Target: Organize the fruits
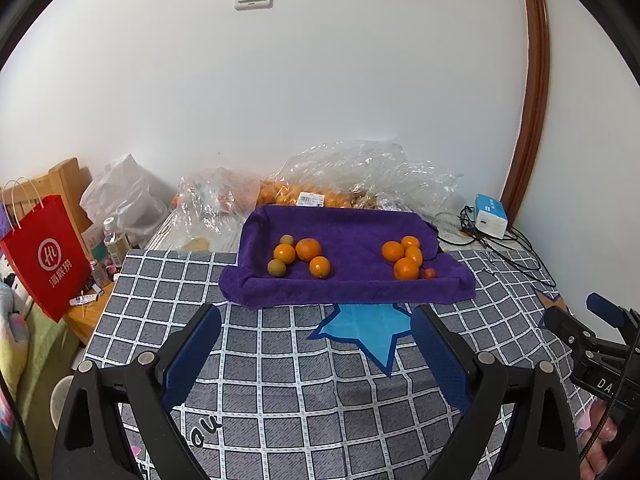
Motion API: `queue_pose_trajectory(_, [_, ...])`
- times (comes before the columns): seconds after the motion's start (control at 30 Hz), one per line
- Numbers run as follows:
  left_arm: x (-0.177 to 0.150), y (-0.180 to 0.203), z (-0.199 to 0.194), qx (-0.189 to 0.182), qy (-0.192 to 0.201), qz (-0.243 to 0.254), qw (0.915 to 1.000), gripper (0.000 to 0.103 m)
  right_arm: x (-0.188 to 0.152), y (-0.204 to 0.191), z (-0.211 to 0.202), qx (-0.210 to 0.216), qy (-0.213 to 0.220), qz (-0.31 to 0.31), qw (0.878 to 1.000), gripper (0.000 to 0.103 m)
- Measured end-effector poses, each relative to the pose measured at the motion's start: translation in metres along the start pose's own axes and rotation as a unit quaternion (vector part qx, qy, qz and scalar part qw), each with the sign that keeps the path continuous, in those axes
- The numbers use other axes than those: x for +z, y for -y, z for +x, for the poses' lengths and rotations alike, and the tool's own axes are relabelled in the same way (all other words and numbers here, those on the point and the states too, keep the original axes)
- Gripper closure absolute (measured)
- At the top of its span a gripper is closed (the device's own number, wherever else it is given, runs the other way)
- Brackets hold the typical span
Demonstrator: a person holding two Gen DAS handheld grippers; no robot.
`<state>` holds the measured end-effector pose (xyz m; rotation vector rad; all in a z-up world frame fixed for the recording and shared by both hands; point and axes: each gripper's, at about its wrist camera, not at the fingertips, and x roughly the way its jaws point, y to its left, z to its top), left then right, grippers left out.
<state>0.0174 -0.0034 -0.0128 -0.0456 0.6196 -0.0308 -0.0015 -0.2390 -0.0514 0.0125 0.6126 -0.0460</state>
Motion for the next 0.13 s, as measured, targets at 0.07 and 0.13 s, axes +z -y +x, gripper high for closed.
queue_pose_trajectory(0.07, [0.0000, -0.0017, 0.0009, 0.002, 0.001, -0.001, 1.0000, 0.007, 0.0005, -0.0011, 0.0006, 0.000, 0.001, -0.001, 1.000, 0.008])
queue_pose_trajectory(0.13, [0.0003, -0.0036, 0.0042, 0.010, 0.000, -0.001, 0.9999, 0.007, 0.0007, -0.0020, 0.0017, 0.001, 0.003, -0.001, 1.000, 0.008])
